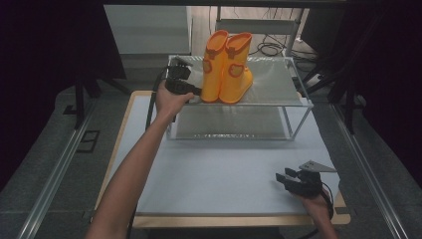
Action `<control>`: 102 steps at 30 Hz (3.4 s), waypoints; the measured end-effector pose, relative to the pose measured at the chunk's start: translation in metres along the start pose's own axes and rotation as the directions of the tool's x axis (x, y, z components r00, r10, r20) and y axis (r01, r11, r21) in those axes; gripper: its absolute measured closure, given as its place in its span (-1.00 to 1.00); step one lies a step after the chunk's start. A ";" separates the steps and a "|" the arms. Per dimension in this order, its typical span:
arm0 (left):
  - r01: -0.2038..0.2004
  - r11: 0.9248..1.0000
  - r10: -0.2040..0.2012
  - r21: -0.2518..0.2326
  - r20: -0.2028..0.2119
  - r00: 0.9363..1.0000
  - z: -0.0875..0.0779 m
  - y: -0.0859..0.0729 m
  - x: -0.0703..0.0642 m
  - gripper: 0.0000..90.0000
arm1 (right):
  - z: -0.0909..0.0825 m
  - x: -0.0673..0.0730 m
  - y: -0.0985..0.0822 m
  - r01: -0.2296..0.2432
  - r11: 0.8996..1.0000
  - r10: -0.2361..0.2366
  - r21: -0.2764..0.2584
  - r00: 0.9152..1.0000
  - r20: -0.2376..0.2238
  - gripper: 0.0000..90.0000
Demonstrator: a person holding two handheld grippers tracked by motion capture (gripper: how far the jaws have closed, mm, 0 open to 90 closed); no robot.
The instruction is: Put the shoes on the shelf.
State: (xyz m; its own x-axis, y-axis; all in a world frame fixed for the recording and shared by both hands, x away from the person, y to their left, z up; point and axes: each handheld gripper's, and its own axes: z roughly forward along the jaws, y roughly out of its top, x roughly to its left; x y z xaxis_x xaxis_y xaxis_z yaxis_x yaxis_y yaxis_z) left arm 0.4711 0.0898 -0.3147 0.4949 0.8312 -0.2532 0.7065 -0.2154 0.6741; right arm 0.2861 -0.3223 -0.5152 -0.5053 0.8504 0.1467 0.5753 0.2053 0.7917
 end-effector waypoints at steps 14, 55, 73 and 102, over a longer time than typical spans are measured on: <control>-0.006 1.000 0.006 -0.003 -0.003 1.000 0.003 0.002 -0.012 1.00 | 0.003 0.003 0.001 0.009 1.000 -0.009 0.000 1.000 -0.011 0.10; -0.031 0.999 0.032 -0.014 0.043 0.999 0.011 0.005 -0.036 0.88 | 0.007 0.007 0.002 0.020 1.000 -0.020 0.013 0.999 -0.030 0.11; -0.075 0.995 0.082 -0.073 0.110 0.990 -0.024 -0.007 -0.029 0.36 | 0.003 0.002 0.001 0.010 1.000 -0.010 0.002 1.000 -0.016 0.11; -0.135 0.983 0.162 -0.124 0.245 0.956 -0.073 -0.099 -0.019 0.13 | 0.003 0.002 0.003 0.013 1.000 -0.013 -0.003 1.000 -0.009 0.10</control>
State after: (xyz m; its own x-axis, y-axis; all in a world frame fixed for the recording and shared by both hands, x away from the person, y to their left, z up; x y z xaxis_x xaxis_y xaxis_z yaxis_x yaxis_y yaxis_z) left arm 0.3551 0.1324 -0.3260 0.7115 0.6340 -0.3029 0.5652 -0.2604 0.7828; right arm 0.2890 -0.3182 -0.5147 -0.5184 0.8432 0.1421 0.5668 0.2144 0.7955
